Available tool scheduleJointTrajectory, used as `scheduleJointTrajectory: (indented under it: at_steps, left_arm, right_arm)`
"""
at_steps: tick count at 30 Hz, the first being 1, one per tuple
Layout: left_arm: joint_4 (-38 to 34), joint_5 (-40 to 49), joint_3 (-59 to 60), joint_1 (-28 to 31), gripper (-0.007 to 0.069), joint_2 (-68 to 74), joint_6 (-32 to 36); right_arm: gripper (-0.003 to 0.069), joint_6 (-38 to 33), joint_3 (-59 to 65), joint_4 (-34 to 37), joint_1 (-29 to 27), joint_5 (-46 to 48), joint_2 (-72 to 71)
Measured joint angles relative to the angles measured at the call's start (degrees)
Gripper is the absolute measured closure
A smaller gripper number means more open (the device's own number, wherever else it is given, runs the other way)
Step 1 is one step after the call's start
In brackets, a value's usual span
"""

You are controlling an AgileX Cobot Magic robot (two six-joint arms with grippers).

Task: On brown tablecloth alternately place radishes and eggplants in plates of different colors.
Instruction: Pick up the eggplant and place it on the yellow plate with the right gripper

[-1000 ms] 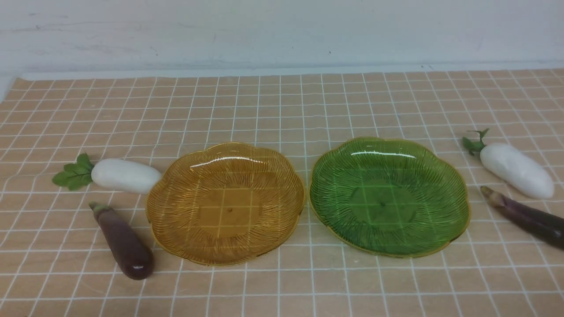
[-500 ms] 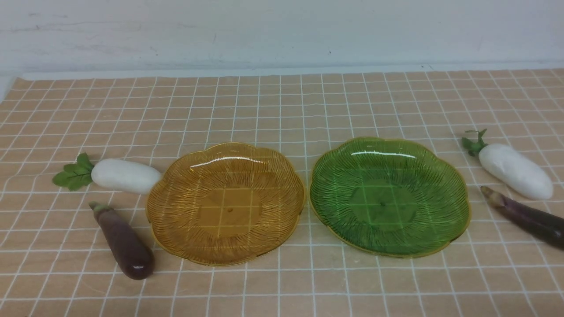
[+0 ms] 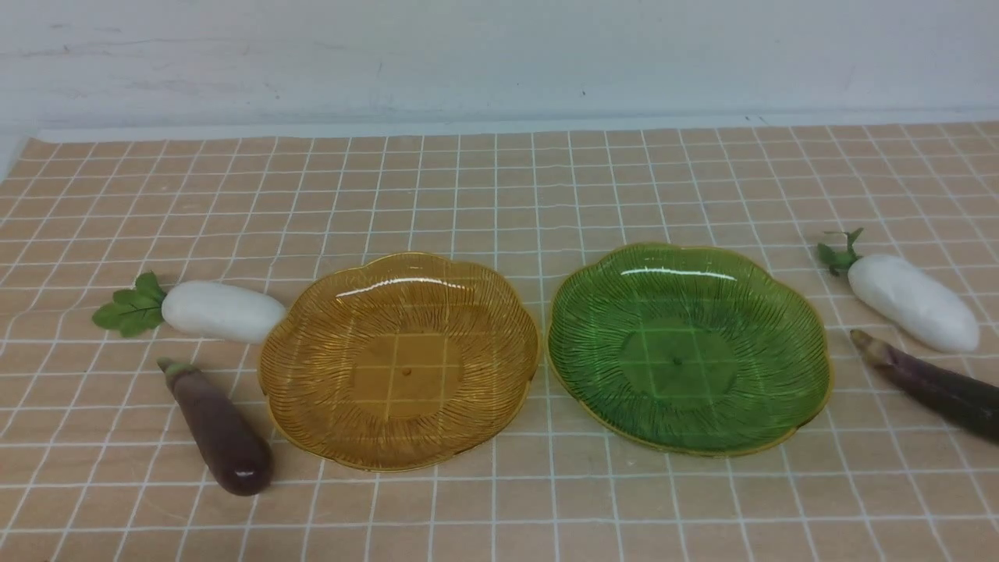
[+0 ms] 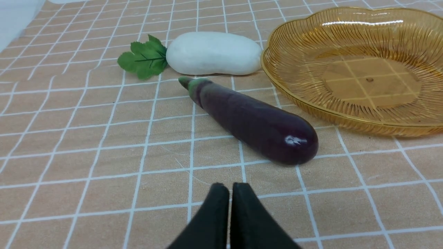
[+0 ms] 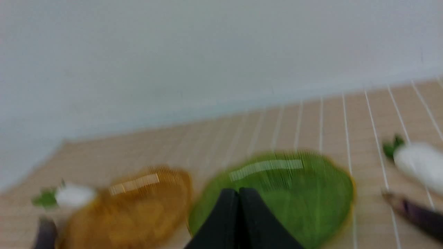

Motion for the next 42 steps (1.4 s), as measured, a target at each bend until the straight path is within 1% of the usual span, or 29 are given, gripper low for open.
scheduleJointTrajectory:
  at_steps: [1, 2, 4, 5, 6, 7, 8, 9, 11, 12, 13, 15, 16, 17, 18, 19, 20, 21, 23, 25, 27, 28, 30, 32, 36, 40, 42]
  left_arm:
    - [0.0, 0.0, 0.0, 0.0, 0.0626, 0.0, 0.0]
    - [0.0, 0.0, 0.0, 0.0, 0.0626, 0.0, 0.0]
    - [0.0, 0.0, 0.0, 0.0, 0.0626, 0.0, 0.0]
    - [0.0, 0.0, 0.0, 0.0, 0.0626, 0.0, 0.0]
    - [0.0, 0.0, 0.0, 0.0, 0.0626, 0.0, 0.0]
    - [0.0, 0.0, 0.0, 0.0, 0.0626, 0.0, 0.0]
    - [0.0, 0.0, 0.0, 0.0, 0.0626, 0.0, 0.0]
    - [0.0, 0.0, 0.0, 0.0, 0.0626, 0.0, 0.0]
    - [0.0, 0.0, 0.0, 0.0, 0.0626, 0.0, 0.0]
    - [0.0, 0.0, 0.0, 0.0, 0.0626, 0.0, 0.0]
    - [0.0, 0.0, 0.0, 0.0, 0.0626, 0.0, 0.0]
    - [0.0, 0.0, 0.0, 0.0, 0.0626, 0.0, 0.0]
    - [0.0, 0.0, 0.0, 0.0, 0.0626, 0.0, 0.0]
    - [0.0, 0.0, 0.0, 0.0, 0.0626, 0.0, 0.0]
    - [0.0, 0.0, 0.0, 0.0, 0.0626, 0.0, 0.0]
    - [0.0, 0.0, 0.0, 0.0, 0.0626, 0.0, 0.0]
    - [0.0, 0.0, 0.0, 0.0, 0.0626, 0.0, 0.0]
    - [0.0, 0.0, 0.0, 0.0, 0.0626, 0.0, 0.0]
    - [0.0, 0.0, 0.0, 0.0, 0.0626, 0.0, 0.0]
    - [0.0, 0.0, 0.0, 0.0, 0.0626, 0.0, 0.0]
    - [0.0, 0.0, 0.0, 0.0, 0.0626, 0.0, 0.0]
    - [0.0, 0.0, 0.0, 0.0, 0.0626, 0.0, 0.0]
    - [0.0, 0.0, 0.0, 0.0, 0.0626, 0.0, 0.0]
    - [0.0, 0.0, 0.0, 0.0, 0.0626, 0.0, 0.0]
    - [0.0, 0.0, 0.0, 0.0, 0.0626, 0.0, 0.0]
    - [0.0, 0.0, 0.0, 0.0, 0.0626, 0.0, 0.0]
    - [0.0, 0.0, 0.0, 0.0, 0.0626, 0.0, 0.0]
  right_arm:
    - [0.0673, 2.8, -2.1, -5.2, 0.0, 5.9, 5.5]
    - [0.0673, 3.2, -2.3, -5.9, 0.0, 6.7, 6.3]
    - [0.0673, 8.5, -4.0, -13.9, 0.0, 14.3, 15.1]
    - [0.0672, 9.9, -4.4, -16.0, 0.0, 16.3, 17.4]
    - [0.0671, 13.3, -4.9, -20.4, 0.0, 18.7, 23.7]
    - [0.0671, 15.2, -5.3, -23.2, 0.0, 19.6, 27.4]
    - [0.0671, 15.2, -5.3, -23.2, 0.0, 19.6, 27.4]
    - [0.0669, 17.7, -6.1, -27.1, 0.0, 20.0, 32.5]
    - [0.0666, 20.1, -7.7, -31.0, 0.0, 19.6, 39.3]
    - [0.0661, 20.6, -8.8, -32.7, 0.0, 19.2, 42.4]
    - [0.0661, 20.6, -9.1, -32.7, 0.0, 19.1, 42.4]
    - [0.0624, 21.4, -13.9, -36.7, 0.0, 17.7, 50.5]
    - [0.0621, 21.4, -14.3, -37.1, 0.0, 17.7, 51.5]
    - [0.0573, 21.1, -17.9, -39.0, 0.0, 17.5, 55.5]
    - [0.0555, 20.8, -19.1, -39.6, 0.0, 17.5, 56.8]
    - [0.052, 20.0, -21.2, -40.4, 0.0, 17.7, 58.9]
    - [0.0444, 17.9, -25.0, -42.0, 0.0, 18.0, 62.5]
    - [0.0425, 17.0, -25.6, -42.4, 0.0, 18.1, 63.6]
    - [0.0326, 13.9, -28.5, -43.8, 0.0, 18.4, 67.6]
    - [0.0277, 11.8, -30.1, -44.4, 0.0, 18.5, 69.5]
    - [0.0195, 9.7, -32.0, -44.8, 0.0, 18.5, 72.6]
    - [0.0137, 7.4, -34.0, -44.8, 0.0, 18.5, 76.1]
    - [0.0082, 4.7, -36.4, -45.2, 0.0, 18.6, 80.1]
    - [0.0062, 2.6, -38.7, -46.0, 0.0, 19.5, 83.7]
    - [0.0061, 1.4, -40.9, -48.5, 0.0, 20.4, 87.9]
    - [0.0076, 1.0, -41.6, -52.1, 0.0, 20.7, 91.9]
    - [0.0103, 1.1, -41.7, -52.9, 0.0, 20.7, 93.6]
